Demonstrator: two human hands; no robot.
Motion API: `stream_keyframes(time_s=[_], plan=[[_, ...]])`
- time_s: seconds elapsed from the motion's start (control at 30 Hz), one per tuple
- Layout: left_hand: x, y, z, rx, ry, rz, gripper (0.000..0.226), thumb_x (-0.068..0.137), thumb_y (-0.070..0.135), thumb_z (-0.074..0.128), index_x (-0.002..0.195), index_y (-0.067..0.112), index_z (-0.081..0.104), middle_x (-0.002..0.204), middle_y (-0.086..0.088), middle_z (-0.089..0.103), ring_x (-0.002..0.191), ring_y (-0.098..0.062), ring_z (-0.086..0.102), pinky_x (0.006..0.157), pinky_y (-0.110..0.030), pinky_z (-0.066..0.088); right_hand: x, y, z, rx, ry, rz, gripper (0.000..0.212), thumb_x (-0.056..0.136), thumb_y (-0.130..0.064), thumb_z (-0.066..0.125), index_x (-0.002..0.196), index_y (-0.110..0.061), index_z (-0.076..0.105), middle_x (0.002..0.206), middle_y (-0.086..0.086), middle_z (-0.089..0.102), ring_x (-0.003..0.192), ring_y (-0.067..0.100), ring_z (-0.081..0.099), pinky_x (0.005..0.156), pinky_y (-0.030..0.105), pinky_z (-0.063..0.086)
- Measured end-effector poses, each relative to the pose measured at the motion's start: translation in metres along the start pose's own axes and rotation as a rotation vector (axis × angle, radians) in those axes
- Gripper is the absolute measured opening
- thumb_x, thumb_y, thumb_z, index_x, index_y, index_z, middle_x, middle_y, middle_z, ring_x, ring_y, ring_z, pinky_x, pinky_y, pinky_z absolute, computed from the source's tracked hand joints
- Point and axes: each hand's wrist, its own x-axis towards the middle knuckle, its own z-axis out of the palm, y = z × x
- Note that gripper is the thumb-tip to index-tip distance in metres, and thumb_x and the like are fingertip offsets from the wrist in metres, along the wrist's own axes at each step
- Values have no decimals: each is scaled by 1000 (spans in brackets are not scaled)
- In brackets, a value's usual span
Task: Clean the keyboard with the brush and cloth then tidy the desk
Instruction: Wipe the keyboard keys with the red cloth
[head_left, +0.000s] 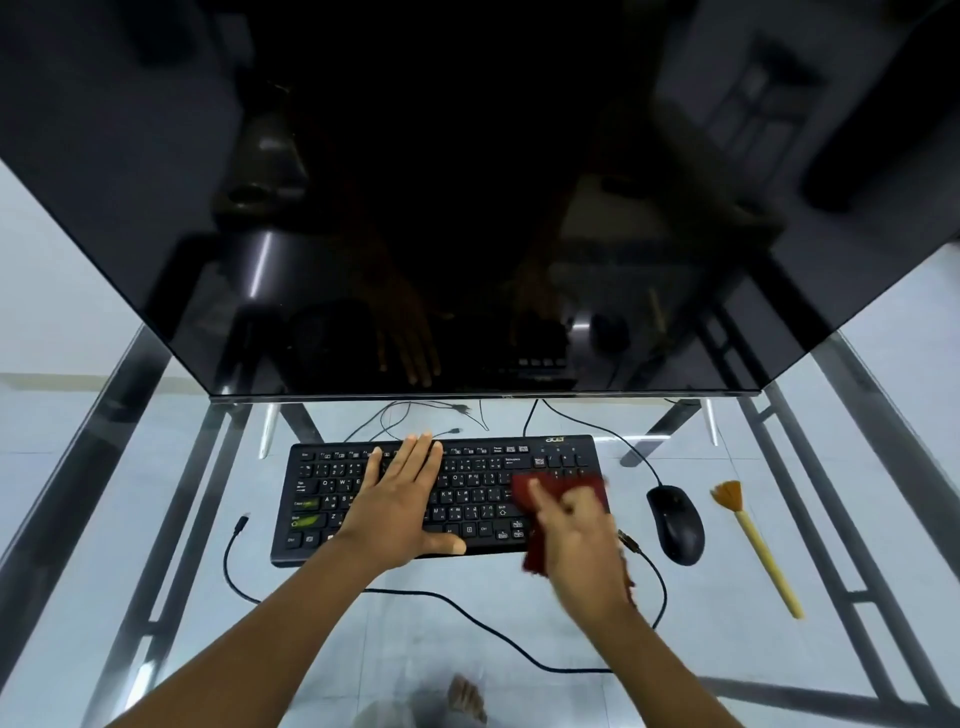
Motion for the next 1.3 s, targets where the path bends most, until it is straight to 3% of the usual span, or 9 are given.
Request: stream_keyframes(time_s=[0.1,0.2,0.33,0.5,0.7,0.9,1.0,1.2,1.3], plan=[[0,1,-2,-2,-3,0,132,51,93,24,153,17,-11,161,-1,-18,145,-14,-23,117,-48,-12,12,-13,-6,-37,-166,-156,11,90,-47,58,100,-51,60,97,-10,57,77,12,60,57,19,50],[0,5,-5,-5,-26,-6,126,65,87,45,153,15,-11,161,-2,-18,146,-17,-21,119,-50,-9,38,9,-13,-78,77,94,33,87,-61,52,92,-30,62,88,6,61,79,33,62,56,37,55],[0,4,-4,-22,-4,-15,125,68,82,53,153,16,-10,161,-1,-18,146,-16,-20,119,-50,-8,37,-28,0,70,-21,-34,23,96,-32,57,118,-30,63,85,-11,52,71,-5,56,66,12,49],[1,4,-4,-23,-7,-5,125,68,82,53,153,16,-10,161,-1,-17,146,-16,-20,119,-51,-8,63,-6,-6,-15,105,292,24,95,-32,53,114,-26,65,91,10,59,73,30,60,70,42,55],[-3,-1,-3,-11,15,24,125,68,83,52,153,15,-10,161,-1,-17,146,-16,-22,119,-50,-8,53,-39,2,-99,-127,-130,38,99,-23,50,137,-25,53,100,5,51,80,26,57,77,32,50],[-9,-5,-2,-48,60,67,124,68,85,43,152,14,-14,159,1,-21,144,-13,-24,120,-49,-7,61,-50,9,-145,-121,-12,49,92,-15,50,140,-27,47,117,14,51,100,35,56,85,42,50],[-26,-26,-2,-224,199,41,124,66,88,43,153,17,-11,160,5,-12,145,-7,-18,121,-47,-4,48,-69,12,-107,-315,-312,32,97,-33,51,128,-26,51,116,2,59,91,21,61,74,32,49],[-77,-100,5,-496,392,-262,128,53,91,52,153,29,0,159,14,0,142,5,-13,118,-39,-7,45,-69,22,-39,-150,-174,31,98,-44,49,122,-27,61,94,0,56,78,21,60,66,33,54],[-83,-105,16,-519,306,-111,130,56,87,62,151,34,-9,158,20,-4,142,7,-12,121,-45,-1,34,-94,20,-43,-317,-500,69,78,-87,34,95,-24,57,80,-9,61,73,8,62,61,30,43]])
